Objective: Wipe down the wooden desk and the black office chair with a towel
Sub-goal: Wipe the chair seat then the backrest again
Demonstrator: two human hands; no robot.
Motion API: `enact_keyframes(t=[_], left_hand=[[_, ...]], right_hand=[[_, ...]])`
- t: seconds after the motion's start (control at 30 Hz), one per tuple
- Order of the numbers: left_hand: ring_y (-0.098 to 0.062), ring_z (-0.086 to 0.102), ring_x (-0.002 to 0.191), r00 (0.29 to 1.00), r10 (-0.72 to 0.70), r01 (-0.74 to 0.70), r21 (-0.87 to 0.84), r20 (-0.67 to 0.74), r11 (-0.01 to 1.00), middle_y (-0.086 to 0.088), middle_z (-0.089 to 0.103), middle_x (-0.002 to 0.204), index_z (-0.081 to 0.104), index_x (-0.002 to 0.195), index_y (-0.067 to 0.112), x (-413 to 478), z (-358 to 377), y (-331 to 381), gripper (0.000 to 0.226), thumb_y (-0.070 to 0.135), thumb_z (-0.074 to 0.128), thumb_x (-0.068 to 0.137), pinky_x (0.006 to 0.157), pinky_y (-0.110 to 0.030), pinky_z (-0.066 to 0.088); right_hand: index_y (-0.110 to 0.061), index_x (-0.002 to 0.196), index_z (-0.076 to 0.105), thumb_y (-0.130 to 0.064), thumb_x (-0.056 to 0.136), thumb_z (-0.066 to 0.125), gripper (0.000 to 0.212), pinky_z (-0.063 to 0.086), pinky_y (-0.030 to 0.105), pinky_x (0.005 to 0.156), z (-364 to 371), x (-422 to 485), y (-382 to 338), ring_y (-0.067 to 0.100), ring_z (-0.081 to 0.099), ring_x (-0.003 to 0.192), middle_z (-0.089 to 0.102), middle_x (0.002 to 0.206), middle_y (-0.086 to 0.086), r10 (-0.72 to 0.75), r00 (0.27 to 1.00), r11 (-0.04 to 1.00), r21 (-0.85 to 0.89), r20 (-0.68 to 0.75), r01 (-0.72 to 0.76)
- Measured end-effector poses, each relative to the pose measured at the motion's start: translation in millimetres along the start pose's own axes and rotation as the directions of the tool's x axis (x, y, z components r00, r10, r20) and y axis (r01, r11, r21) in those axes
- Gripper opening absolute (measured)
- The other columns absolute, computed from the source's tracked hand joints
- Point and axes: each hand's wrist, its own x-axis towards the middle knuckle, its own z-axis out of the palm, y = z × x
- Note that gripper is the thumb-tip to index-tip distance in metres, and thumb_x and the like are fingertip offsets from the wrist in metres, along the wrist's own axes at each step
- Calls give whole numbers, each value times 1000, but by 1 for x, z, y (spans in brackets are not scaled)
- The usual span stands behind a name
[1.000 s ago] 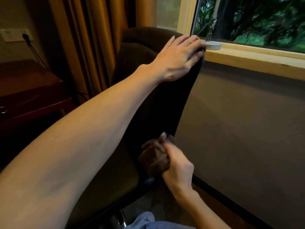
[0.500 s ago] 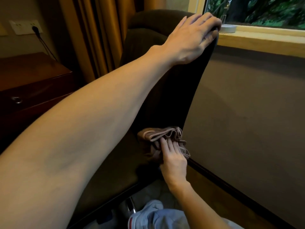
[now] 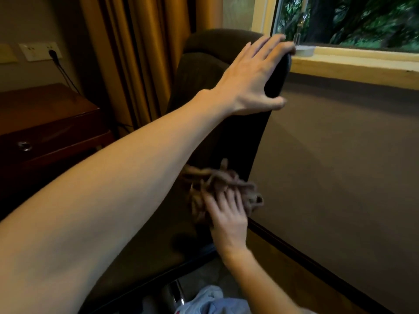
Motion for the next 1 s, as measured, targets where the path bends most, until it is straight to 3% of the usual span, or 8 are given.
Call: enact_keyframes(t=[0.1, 0.2, 0.33, 0.4, 0.5, 0.63, 0.8, 1.0], left_hand=[[-32, 13, 157, 999, 37, -37, 33, 27, 999, -7, 23, 168, 28, 157, 20, 0, -4, 0, 95, 63, 64, 80, 127, -49, 12], [-33, 14, 156, 1000, 18, -19, 44, 25, 999, -7, 24, 167, 28, 157, 20, 3, 0, 0, 95, 61, 65, 80, 127, -46, 14], [-34, 13, 156, 1000, 0, 0, -2, -7, 1000, -8, 24, 167, 31, 156, 17, 3, 6, 3, 93, 56, 65, 79, 126, -46, 17], [-34, 13, 156, 1000, -14, 14, -18, -24, 1000, -7, 24, 167, 32, 155, 17, 1, 8, 4, 92, 56, 65, 79, 127, -48, 16], [-33, 13, 157, 1000, -8, 8, -11, -22, 1000, -6, 23, 167, 31, 156, 18, -2, 5, 6, 92, 57, 66, 79, 127, -50, 15], [-29, 9, 158, 999, -20, 21, -14, 26, 1000, -5, 19, 169, 30, 157, 22, -2, -7, 12, 90, 59, 66, 84, 126, -51, 10], [-20, 4, 158, 985, -154, 111, -400, -76, 910, -3, 14, 171, 24, 161, 30, -52, 1, 14, 73, 49, 57, 99, 126, -48, 2], [-10, 25, 153, 765, -610, 618, -506, 208, 602, 6, 35, 162, 54, 139, 34, -250, 57, -14, 35, 36, 55, 104, 124, -31, 24]], right_hand=[[-27, 141, 57, -18, 91, 60, 51, 18, 42, 127, 27, -58, 9, 30, 58, 133, 62, 141, 5, 38, 961, 999, -46, 274, -26], [-30, 129, 69, -22, 59, 96, 76, -7, 32, 127, 33, -109, 21, 22, 68, 119, 70, 130, -1, 160, 794, 986, -126, 586, -106], [-28, 136, 62, -15, 47, 100, 98, 18, 27, 121, 17, -111, 27, 19, 60, 130, 52, 146, -7, 218, 848, 969, -5, 482, -246], [-25, 141, 56, -16, 73, 87, 76, 30, 29, 117, 2, -85, 15, 18, 50, 137, 51, 150, -2, 97, 975, 982, 142, 201, -127], [-19, 139, 54, -30, 106, 48, 35, 35, 40, 117, -18, -30, 8, 27, 48, 135, 60, 138, 9, 71, 991, 976, 211, -110, -46], [-21, 130, 64, -25, 92, 62, 38, 27, 47, 123, -17, -22, 27, 23, 38, 143, 66, 134, 10, -95, 992, 995, 45, 84, 91], [-25, 123, 72, -30, 61, 96, 67, 40, 43, 111, -51, -10, 42, 28, 65, 124, 70, 129, 3, -176, 892, 971, -76, 416, 227], [-24, 130, 69, -33, 87, 67, 43, 46, 50, 106, -72, 35, 30, 25, 62, 127, 66, 137, 3, -183, 934, 971, -92, 306, 220]])
